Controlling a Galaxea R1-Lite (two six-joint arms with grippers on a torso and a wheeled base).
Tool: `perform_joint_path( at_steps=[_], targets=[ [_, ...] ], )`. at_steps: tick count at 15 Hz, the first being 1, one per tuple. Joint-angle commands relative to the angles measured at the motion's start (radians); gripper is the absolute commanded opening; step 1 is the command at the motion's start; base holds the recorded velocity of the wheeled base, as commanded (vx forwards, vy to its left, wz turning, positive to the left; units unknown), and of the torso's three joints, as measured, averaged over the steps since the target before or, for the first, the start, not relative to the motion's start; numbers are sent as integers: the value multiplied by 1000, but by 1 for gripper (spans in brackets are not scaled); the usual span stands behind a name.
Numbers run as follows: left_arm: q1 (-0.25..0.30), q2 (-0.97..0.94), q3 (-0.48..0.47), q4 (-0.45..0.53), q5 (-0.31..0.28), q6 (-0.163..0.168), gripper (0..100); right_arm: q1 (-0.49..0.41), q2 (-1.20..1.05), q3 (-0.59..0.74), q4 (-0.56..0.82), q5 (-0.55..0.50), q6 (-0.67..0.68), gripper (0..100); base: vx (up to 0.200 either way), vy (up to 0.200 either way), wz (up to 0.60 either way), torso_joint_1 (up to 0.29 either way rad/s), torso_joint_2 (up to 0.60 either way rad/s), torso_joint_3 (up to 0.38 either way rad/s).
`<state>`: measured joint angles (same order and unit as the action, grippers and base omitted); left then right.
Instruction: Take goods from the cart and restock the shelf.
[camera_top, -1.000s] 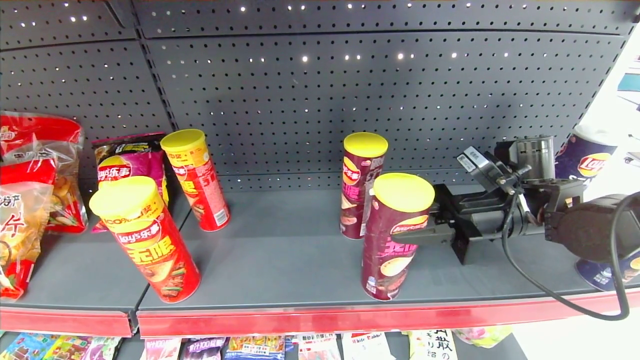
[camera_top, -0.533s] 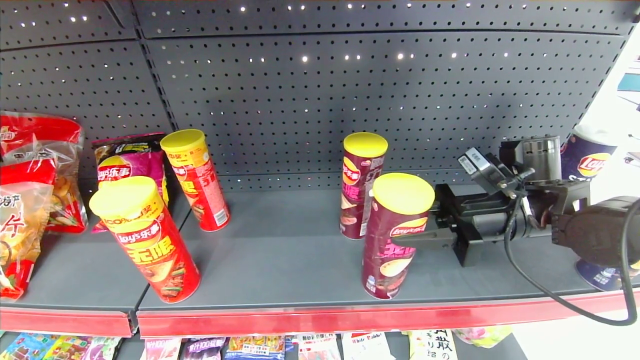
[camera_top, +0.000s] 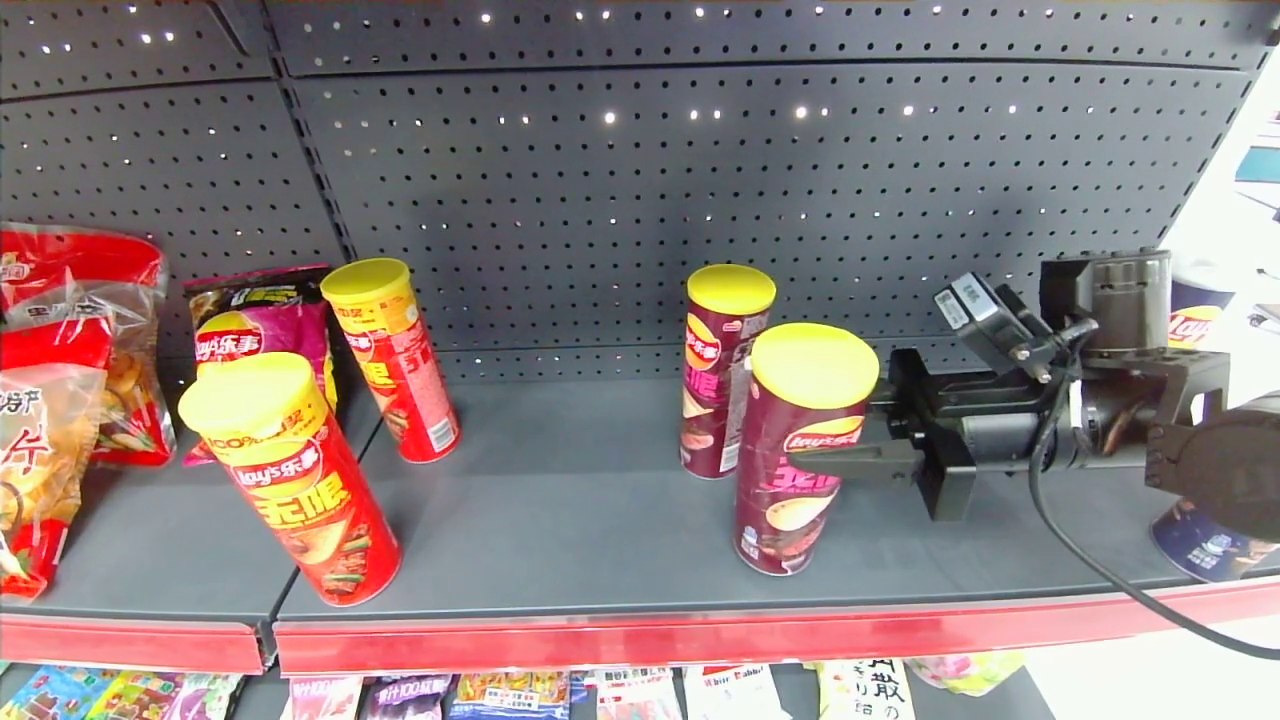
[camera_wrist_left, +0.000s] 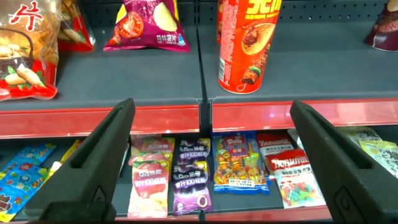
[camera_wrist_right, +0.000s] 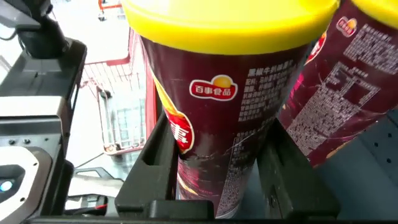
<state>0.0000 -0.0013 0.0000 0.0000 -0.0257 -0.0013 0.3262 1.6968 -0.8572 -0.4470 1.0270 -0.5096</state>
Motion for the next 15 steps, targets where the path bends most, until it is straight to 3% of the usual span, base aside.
perform_joint_path(
  at_steps=[1,3,4,7,15],
  targets=[
    [0,1,0,0,0,0,100,1,-17,-5,-1,-1,34,0,0,0,0,0,0,0],
    [0,1,0,0,0,0,100,1,-28,-13,-1,-30,89,0,0,0,0,0,0,0],
    [0,1,0,0,0,0,100,4,-39,-20,-2,-93,129,0,0,0,0,0,0,0],
    [0,1,0,0,0,0,100,8,-57,-5,-2,-151,134,0,0,0,0,0,0,0],
    [0,1,0,0,0,0,100,36,-62,17,-68,-163,177,0,0,0,0,0,0,0]
  ],
)
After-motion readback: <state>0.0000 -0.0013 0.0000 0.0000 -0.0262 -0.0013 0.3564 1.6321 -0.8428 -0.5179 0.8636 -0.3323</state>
